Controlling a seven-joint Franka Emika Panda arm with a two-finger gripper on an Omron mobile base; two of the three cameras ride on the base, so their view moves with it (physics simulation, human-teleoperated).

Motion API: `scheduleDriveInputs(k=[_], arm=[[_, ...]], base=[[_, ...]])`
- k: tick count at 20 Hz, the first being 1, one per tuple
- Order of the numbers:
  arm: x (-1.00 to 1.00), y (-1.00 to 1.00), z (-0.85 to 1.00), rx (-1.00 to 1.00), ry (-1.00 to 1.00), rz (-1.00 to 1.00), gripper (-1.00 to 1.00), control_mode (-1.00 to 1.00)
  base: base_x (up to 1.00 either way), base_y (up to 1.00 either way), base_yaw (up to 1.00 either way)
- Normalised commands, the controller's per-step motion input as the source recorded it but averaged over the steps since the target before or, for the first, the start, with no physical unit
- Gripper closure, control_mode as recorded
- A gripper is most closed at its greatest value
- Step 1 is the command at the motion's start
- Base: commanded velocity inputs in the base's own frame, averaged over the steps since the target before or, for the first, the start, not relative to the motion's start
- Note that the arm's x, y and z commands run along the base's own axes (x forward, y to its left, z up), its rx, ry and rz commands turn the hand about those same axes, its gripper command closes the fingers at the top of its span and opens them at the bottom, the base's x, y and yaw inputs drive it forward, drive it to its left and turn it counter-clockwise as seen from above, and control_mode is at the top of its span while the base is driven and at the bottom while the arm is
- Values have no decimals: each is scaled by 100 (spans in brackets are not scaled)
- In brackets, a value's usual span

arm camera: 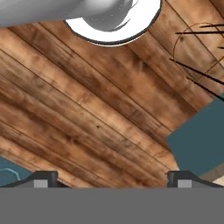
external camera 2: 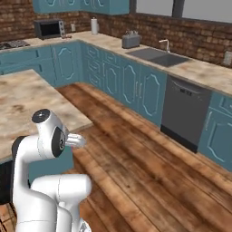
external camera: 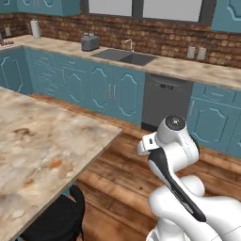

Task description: Place the cold items (cucumber and onion) from the fridge in one tupperware on the dining counter. Place the warm items (hot dog and kebab skewer) in the stove area in another tupperware.

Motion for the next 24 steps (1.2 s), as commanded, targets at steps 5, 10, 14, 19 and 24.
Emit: scheduleDriveInputs(k=[5,10,14,19,24], arm=[[0,0,0,0,0,0,-100,100],[0,0,0,0,0,0,-100,100],[0,0,0,0,0,0,-100,100],[0,0,0,0,0,0,-100,100],[0,0,0,0,0,0,-100,100]], base=[[100,-100,0],[100,-98,2],[100,-51,24],[100,-25,41],[100,-9,44]])
